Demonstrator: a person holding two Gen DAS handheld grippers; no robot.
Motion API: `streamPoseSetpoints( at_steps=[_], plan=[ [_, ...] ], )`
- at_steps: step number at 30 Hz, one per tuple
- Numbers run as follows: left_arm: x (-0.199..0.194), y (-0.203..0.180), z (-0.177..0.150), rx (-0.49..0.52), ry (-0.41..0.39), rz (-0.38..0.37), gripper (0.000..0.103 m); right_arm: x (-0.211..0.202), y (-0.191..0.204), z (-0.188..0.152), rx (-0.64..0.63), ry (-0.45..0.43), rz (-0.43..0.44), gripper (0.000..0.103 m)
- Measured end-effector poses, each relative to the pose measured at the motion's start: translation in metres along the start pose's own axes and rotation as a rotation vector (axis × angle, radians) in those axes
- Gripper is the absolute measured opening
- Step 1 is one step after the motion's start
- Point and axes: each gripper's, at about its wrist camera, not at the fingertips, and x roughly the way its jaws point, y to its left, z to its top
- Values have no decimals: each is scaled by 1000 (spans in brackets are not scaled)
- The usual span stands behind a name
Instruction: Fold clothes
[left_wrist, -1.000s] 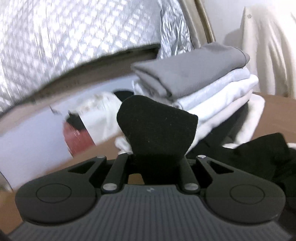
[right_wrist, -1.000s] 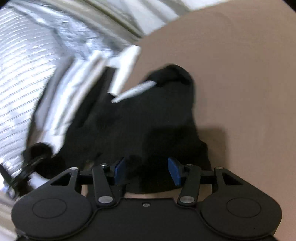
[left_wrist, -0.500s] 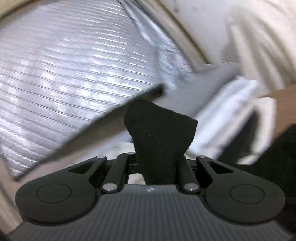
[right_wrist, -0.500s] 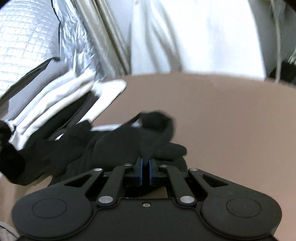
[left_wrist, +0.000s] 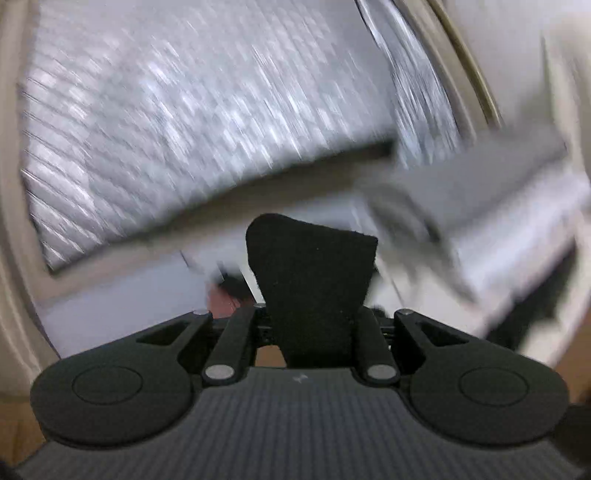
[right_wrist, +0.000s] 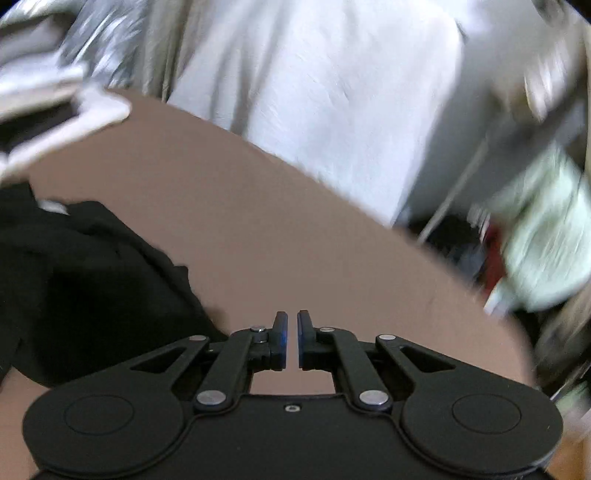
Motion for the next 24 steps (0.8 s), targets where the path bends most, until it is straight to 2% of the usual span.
streamPoseSetpoints(
  at_steps=[1,2,3,5,7,9,10,13,16,19,21,23,24],
  plan=[
    [10,-5,-4,30,95,-26,37,8,-15,-6,100,26,70,7],
    [20,-9,-8,43,193,-56,60,14,-28,-12,203,44,146,12],
    [31,-11,-11,44,285,-90,67,16,-37,-18,289,50,226,14],
    [46,-5,-18,-66,457,-204,67,21,-52,-27,444,58,371,15],
    [49,9,-24,-216,545,-320,69,23,-57,-26,529,55,461,23],
    [44,15,-24,-271,543,-392,69,27,-59,-28,570,52,557,41],
    [38,14,-23,-261,518,-406,69,28,-57,-34,578,57,598,43],
    [17,16,-20,-269,400,-454,69,39,-46,-42,583,105,639,44],
    [1,33,-12,-409,261,-560,72,46,-30,-51,559,158,660,44],
    [-6,37,-2,-486,168,-587,80,53,-11,-50,543,184,709,44],
    [-2,30,1,-447,176,-589,82,62,1,-50,546,205,713,45],
    [3,18,-3,-415,232,-589,82,73,12,-50,547,219,678,45],
    [5,14,-7,-408,265,-597,82,76,17,-47,528,217,664,38]
  ],
)
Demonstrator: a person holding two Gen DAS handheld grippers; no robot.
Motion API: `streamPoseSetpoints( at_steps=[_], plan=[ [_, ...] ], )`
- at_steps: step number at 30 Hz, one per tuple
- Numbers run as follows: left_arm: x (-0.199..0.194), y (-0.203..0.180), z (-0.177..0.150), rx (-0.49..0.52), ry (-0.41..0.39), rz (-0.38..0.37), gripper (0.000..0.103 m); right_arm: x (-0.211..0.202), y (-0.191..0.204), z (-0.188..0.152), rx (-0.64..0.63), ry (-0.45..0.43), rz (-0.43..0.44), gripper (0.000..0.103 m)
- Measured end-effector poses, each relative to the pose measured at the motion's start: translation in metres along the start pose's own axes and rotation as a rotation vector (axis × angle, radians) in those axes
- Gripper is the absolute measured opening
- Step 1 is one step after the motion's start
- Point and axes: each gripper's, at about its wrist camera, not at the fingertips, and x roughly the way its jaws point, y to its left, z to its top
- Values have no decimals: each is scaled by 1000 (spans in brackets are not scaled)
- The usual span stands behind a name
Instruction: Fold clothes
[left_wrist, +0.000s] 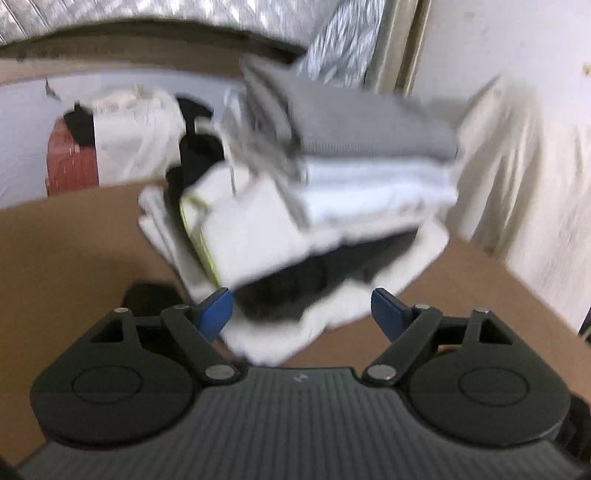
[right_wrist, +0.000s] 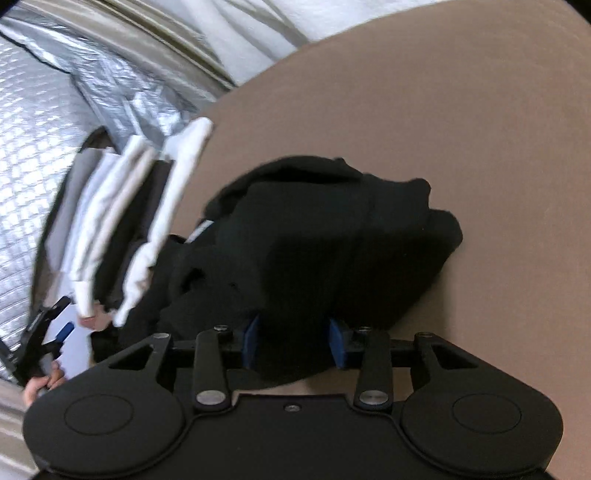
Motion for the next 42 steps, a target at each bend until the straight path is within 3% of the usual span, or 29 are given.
streamPoseSetpoints(
  at_steps=[2,5,10,13,17,20,22,25,27,29,32,35,37,40,42],
  plan=[
    [9,-2,-7,-14,65,-15,82,3,11,3,-89,-7,-33,11],
    [13,-7,-16,-18,121,-35,82,-11,38,0,-284,-94,-133,11],
    [17,-21,-23,37,156,-54,82,-48,62,-3,-461,-270,-232,10],
    [18,-27,-27,57,167,-68,82,-58,67,10,-566,-360,-356,9],
    [23,-36,-33,110,184,-74,82,-66,80,50,-677,-468,-494,8],
    [28,-45,-39,165,204,-65,82,-76,97,84,-741,-620,-586,8],
    [34,-50,-44,194,223,-62,82,-73,99,105,-761,-669,-624,11],
    [45,-57,-49,227,254,-49,82,-60,76,122,-650,-611,-558,24],
    [53,-62,-52,243,273,-43,82,-52,52,121,-569,-582,-497,25],
    [60,-68,-55,259,290,-44,82,-35,29,110,-603,-535,-551,25],
    [67,-79,-62,311,294,-39,82,-13,0,110,-643,-429,-691,12],
    [71,-92,-71,399,274,-20,83,-24,-24,125,-502,-427,-670,13],
    [72,-100,-76,459,265,-8,83,-29,-33,142,-380,-398,-610,15],
    [71,-105,-79,487,257,-18,83,-43,-43,142,-202,-275,-452,34],
    [70,-107,-79,487,256,-39,83,-50,-48,129,-100,-164,-284,64]
  ],
)
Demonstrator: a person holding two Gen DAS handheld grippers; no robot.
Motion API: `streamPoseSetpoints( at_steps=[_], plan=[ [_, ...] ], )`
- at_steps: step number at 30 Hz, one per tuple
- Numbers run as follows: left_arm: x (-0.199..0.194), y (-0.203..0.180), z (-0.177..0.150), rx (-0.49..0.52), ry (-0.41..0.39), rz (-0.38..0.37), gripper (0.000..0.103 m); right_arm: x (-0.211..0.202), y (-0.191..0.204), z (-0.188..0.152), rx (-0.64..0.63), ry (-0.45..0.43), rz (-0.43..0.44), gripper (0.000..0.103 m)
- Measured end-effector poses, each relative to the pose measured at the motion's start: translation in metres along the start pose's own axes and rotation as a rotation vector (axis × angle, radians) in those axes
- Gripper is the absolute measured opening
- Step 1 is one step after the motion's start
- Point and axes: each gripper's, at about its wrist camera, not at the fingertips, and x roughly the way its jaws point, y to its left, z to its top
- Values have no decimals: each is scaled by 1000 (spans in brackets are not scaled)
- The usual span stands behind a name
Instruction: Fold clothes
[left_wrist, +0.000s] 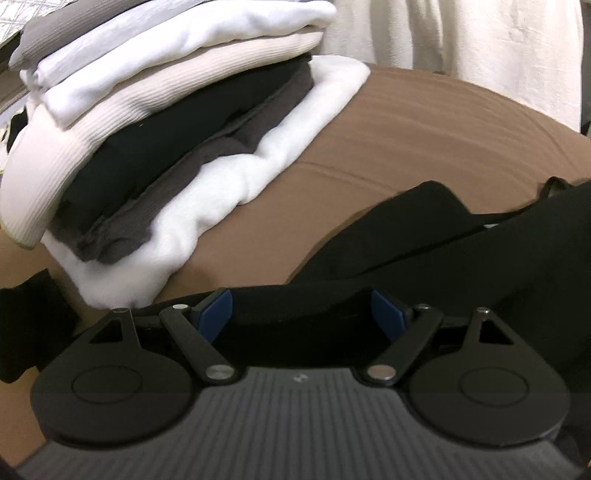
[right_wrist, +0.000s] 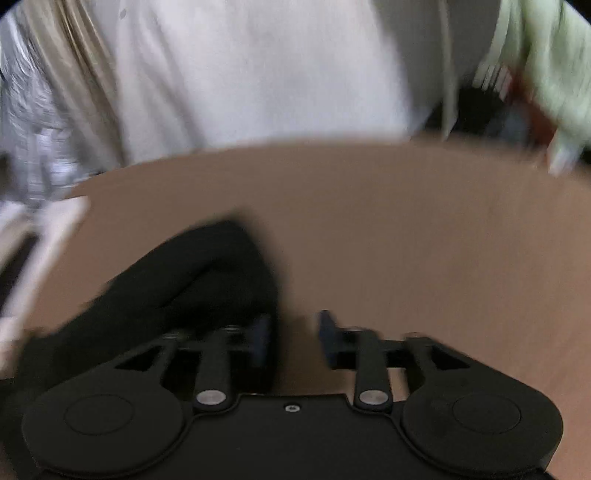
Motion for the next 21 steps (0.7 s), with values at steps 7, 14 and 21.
streamPoseSetpoints(
  at_steps=[7,14,21],
  plan=[
    [-3,-9,0,16,-10,-56,83,19,20,-44,-36,256,150,35],
    [-1,1,2,-31,-4,-54,83,-25,18,-18,-306,-149,-422,5],
    [0,1,1,-33,1,-45,83,-47,-27,6,-247,-390,-719,16]
  ],
)
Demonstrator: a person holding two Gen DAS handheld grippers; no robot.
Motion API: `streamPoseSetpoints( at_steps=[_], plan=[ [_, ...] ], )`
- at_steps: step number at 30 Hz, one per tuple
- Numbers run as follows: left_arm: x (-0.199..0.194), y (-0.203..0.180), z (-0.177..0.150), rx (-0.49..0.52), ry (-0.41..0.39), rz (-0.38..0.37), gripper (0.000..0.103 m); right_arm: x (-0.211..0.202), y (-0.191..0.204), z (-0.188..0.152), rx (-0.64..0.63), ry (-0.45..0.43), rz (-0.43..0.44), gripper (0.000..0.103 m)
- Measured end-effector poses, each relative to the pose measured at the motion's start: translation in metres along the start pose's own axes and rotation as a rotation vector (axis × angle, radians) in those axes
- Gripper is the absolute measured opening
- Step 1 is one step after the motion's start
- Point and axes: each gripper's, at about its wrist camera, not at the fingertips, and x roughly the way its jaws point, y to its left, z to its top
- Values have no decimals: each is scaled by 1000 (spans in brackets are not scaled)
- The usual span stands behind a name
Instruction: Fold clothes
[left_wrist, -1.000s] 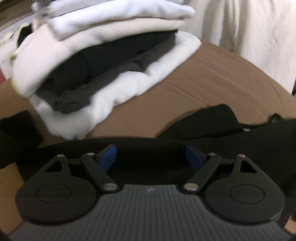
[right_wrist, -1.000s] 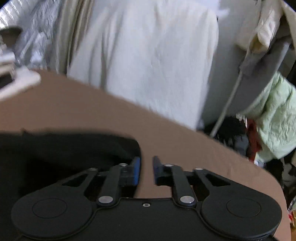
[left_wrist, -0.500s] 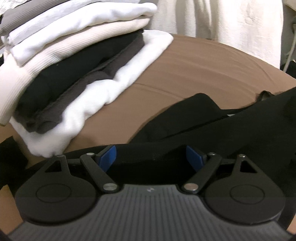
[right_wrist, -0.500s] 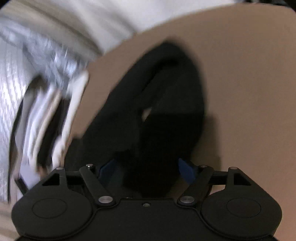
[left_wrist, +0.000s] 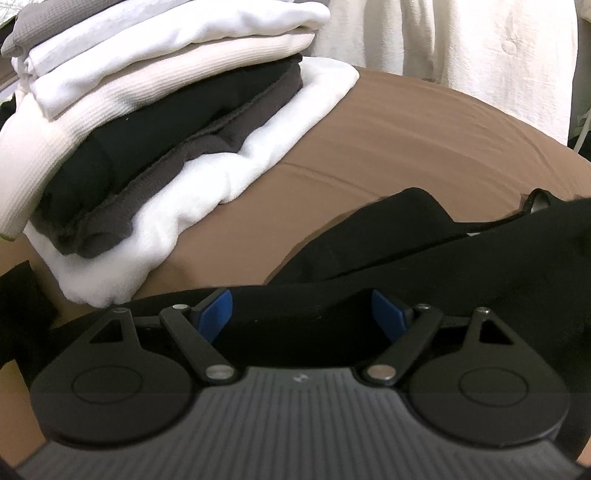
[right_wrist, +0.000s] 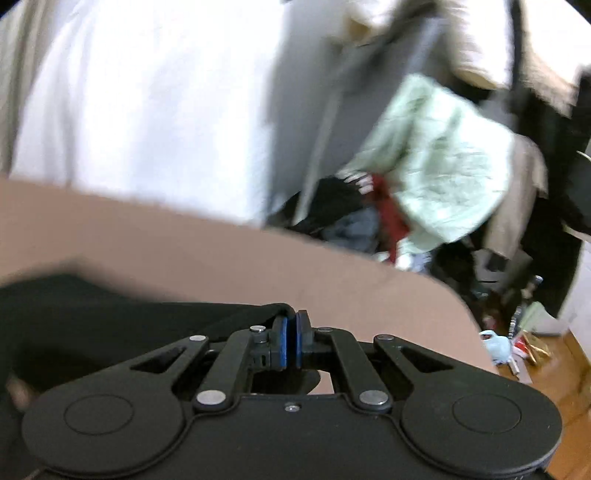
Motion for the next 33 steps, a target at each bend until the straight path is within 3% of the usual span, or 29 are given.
streamPoseSetpoints(
  at_steps=[1,2,3,6,9,13,15,18,19,21,22,24,29,31,33],
  plan=[
    [0,0,0,3,-2,3,83,7,0,2,-15,-15,-41,30],
    [0,0,0,6,-5,5,83,19,3,5,-49,0,-93,68],
    [0,0,0,6,-8,3,83,32,5,5,-80,38,-147,82],
    [-1,4,0,-5,-20,-8,83,47,-5,-1,-47,144,-171,76],
    [-6,11,4,-41,-53,-22,83,32,-19,-2,59,134,18,77],
    [-11,24,14,-98,-105,-59,83,2,2,5,194,84,393,77],
    [1,33,22,-140,-37,-163,83,-8,20,4,195,78,588,77],
    [40,48,34,-284,226,-376,83,-17,53,9,146,89,834,77],
    [47,53,36,-338,246,-388,83,-21,70,14,97,98,880,77],
    [52,57,42,-351,224,-391,83,-31,105,27,-24,104,946,77],
    [55,56,45,-331,215,-382,83,-35,123,33,-83,102,971,79],
    [61,50,51,-266,198,-347,83,-41,160,45,-173,104,979,91],
    [72,9,45,26,136,-227,84,-10,246,60,-372,217,898,92],
    [67,-6,39,125,109,-247,76,1,276,51,-428,294,815,89],
    [63,-15,36,158,103,-261,57,13,286,37,-382,372,742,53]
  ],
)
